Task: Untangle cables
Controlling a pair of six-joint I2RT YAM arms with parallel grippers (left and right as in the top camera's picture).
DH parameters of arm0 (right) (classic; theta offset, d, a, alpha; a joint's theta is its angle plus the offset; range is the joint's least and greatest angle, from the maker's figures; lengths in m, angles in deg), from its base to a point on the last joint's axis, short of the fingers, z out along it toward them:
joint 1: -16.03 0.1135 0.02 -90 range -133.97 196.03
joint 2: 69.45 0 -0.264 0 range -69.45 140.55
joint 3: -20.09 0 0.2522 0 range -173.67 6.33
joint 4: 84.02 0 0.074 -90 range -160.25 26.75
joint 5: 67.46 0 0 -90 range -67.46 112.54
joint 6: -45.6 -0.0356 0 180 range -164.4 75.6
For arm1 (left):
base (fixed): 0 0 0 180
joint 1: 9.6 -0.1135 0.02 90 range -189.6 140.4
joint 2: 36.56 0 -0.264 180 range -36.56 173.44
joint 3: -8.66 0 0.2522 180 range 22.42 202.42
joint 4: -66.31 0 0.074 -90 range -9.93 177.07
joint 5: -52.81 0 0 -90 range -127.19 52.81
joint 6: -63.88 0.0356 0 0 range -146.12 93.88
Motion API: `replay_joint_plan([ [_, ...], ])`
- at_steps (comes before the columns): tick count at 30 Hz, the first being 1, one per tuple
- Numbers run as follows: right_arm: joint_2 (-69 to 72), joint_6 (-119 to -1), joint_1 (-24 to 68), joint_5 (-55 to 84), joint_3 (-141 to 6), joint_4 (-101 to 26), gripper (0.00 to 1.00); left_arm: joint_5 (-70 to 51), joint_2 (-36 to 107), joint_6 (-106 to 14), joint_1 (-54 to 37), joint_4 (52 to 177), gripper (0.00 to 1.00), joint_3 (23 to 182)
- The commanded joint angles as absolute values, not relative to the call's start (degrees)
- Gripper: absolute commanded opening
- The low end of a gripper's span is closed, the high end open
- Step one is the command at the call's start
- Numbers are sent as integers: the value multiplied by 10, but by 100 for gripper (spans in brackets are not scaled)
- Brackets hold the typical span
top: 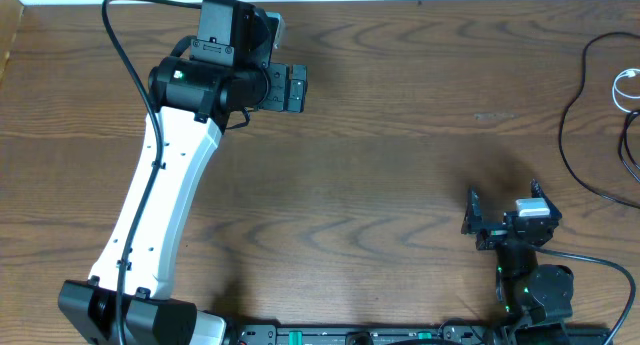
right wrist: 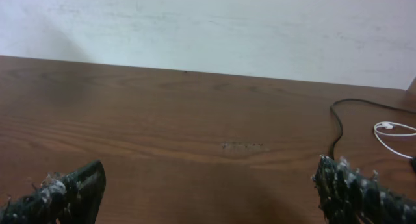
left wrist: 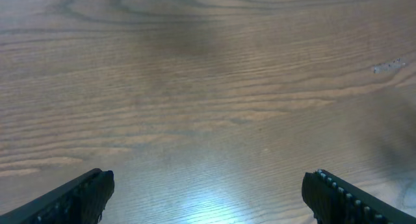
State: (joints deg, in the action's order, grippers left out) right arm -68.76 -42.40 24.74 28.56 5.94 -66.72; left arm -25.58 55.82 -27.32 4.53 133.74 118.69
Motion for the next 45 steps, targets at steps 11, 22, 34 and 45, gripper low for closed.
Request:
replay_joint_plan([
  [11, -691, -422, 249, 284, 60, -665, 99, -263, 560, -266, 45, 1338, 98, 1193],
  [22, -691, -422, 249, 284, 60, -665, 99, -263, 560, -266, 45, 1338, 98, 1193],
  [34, -691, -422, 249, 284, 60, -665, 99, -278, 515, -259, 31, 1317, 98, 1176],
  [45, -691, -422, 249, 284, 60, -665, 99, -249, 287, -257, -24, 1007, 98, 879],
])
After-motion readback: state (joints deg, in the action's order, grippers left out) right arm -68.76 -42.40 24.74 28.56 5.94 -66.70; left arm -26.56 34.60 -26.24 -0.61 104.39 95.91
